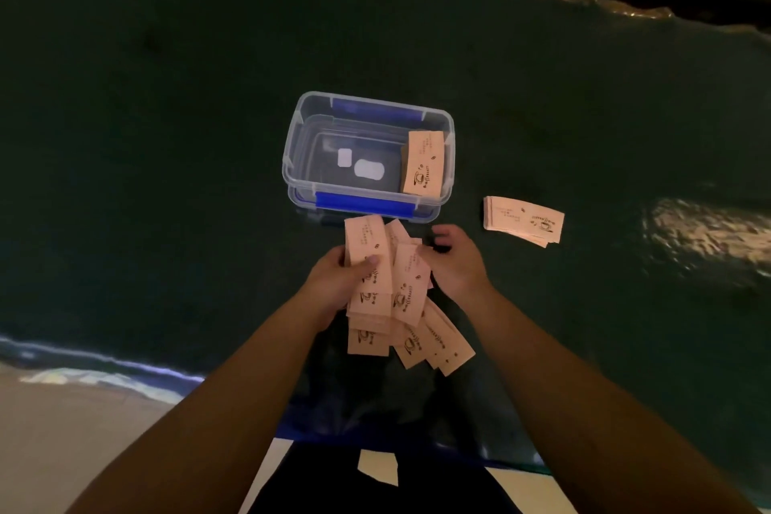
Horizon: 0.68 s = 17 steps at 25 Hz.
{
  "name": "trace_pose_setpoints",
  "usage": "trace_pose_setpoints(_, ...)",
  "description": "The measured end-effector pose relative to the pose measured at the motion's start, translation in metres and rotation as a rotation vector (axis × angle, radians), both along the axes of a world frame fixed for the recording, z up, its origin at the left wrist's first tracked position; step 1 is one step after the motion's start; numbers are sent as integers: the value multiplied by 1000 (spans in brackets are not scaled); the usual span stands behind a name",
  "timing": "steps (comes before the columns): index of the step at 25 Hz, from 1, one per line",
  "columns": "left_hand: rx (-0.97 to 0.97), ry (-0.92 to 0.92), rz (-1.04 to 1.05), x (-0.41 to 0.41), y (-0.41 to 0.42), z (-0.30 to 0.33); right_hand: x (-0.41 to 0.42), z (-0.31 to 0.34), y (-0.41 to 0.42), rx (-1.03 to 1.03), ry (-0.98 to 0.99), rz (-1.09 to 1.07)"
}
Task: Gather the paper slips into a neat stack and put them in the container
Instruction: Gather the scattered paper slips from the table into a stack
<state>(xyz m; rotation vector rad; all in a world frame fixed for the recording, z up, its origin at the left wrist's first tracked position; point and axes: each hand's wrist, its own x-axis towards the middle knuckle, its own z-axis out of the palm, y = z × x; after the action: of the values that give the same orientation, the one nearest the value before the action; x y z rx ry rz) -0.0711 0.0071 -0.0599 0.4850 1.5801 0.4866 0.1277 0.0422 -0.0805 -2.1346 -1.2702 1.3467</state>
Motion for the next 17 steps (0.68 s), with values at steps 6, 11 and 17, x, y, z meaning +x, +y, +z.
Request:
trace_pose_setpoints(6, 36, 26, 9, 17, 3, 2, -7, 7, -9, -144, -4, -9)
trace_pose_setpoints(11, 58, 153, -100, 23, 8, 4, -24, 17, -21, -151, 145, 30)
trace_pose_setpoints(17, 53, 228, -156, 7, 8, 4, -36, 24, -35, -198, 414, -36)
